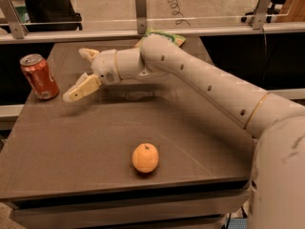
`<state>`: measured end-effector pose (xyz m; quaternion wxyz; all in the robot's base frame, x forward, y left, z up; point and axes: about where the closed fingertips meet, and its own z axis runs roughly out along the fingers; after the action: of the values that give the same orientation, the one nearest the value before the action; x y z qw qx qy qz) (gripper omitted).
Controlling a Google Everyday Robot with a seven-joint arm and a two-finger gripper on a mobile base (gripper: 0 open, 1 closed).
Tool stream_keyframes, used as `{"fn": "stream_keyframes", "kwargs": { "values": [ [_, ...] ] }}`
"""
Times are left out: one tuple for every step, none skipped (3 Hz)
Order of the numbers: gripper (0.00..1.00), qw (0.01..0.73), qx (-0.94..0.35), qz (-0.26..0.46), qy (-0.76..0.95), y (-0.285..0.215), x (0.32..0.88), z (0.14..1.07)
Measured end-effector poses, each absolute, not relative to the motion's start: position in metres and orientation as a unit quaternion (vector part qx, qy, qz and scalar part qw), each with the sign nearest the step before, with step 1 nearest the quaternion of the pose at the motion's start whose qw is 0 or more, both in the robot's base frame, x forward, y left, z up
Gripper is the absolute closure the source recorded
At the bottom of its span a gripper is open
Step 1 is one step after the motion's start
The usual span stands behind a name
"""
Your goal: Knock coke can over
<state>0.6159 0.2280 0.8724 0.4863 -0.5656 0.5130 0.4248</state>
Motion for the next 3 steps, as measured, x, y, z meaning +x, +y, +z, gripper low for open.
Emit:
{"fn": "stream_keyframes", "kwargs": {
  "values": [
    [0.00,0.473,-0.577,0.436,0.503,0.254,0.623,0.868],
    [0.00,0.461,-0.580,0.454,0.495,0.280,0.622,0.867],
    [0.00,0.459,-0.571,0.470,0.493,0.300,0.621,0.867]
  ]
}}
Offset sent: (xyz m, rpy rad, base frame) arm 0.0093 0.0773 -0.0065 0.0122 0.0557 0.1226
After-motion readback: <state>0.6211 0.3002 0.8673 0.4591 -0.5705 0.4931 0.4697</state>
